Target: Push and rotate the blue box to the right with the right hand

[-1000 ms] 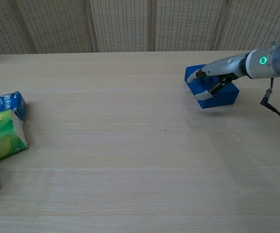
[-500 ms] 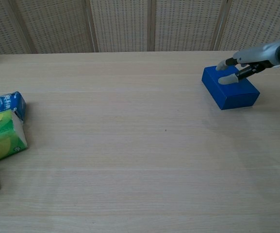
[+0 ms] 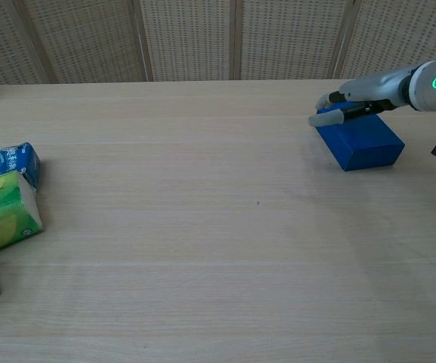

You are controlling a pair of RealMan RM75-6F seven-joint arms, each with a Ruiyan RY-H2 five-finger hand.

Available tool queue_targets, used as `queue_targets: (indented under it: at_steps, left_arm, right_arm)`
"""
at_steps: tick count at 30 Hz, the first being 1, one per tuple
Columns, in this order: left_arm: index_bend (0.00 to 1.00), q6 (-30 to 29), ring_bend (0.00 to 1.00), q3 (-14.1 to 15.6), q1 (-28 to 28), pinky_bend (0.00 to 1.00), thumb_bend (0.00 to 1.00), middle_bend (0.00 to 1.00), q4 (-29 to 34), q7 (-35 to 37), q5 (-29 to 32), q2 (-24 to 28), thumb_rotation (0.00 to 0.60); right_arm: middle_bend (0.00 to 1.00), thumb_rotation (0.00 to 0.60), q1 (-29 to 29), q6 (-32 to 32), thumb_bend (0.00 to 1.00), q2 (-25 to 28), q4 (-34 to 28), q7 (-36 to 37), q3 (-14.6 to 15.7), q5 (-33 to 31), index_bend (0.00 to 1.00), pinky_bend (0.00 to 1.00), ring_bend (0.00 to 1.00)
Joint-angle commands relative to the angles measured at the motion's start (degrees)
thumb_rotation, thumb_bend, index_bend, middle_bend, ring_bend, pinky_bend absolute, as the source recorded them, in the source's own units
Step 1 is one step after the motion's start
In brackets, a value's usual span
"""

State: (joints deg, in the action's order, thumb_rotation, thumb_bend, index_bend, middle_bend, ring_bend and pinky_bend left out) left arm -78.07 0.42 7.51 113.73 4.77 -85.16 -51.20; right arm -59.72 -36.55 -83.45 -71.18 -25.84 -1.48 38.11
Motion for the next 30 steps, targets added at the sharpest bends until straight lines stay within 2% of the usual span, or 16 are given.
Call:
queue_targets:
  at_steps: [1,8,16,21,30]
  left_arm:
    - [0.01,-0.2,0.00,0.1,-0.2,0.00,0.23,0.00,0.0,0.2,-0.1,0.1,0.469]
    - [0.01,-0.9,0.00,0.4,-0.8,0.00,0.23,0.00,0.3,0.3,-0.3,0.7,0.470]
    - [0.01,-1.6,0.00,0.6,-1.4,0.00,0.23,0.00,0.5,0.5,-0.7,1.2,0.470]
    - [0.00,-1.6,0.00,0.6,-1.5,0.00,0.23,0.00,0.4,0.8,-0.8,1.2,0.468]
    - [0.00,-0.7,0.00,0.3,-0.8,0.00,0.23,0.00,0.1,0.8,-0.9,0.5,0.467]
  right_arm:
    - [0.00,0.018,-1.5,2.3,0.22,-3.0,3.5,-0.6,-0.1,-0.5,0.00,0.00,0.00]
    - [0.00,0.017,-3.8,4.8,0.22,-7.7,9.8,-1.8,-0.4,-2.6,0.00,0.00,0.00]
    - [0.00,0.018,-5.2,6.3,0.22,-11.0,16.6,-4.7,1.2,-8.7,0.00,0.00,0.00]
    - [0.00,0.016,-4.9,5.8,0.22,-10.4,17.4,-6.4,2.3,-12.4,0.00,0.00,0.00]
    - [0.00,0.016,-4.3,3.9,0.22,-8.0,15.4,-9.9,4.4,-18.6,0.00,0.00,0.00]
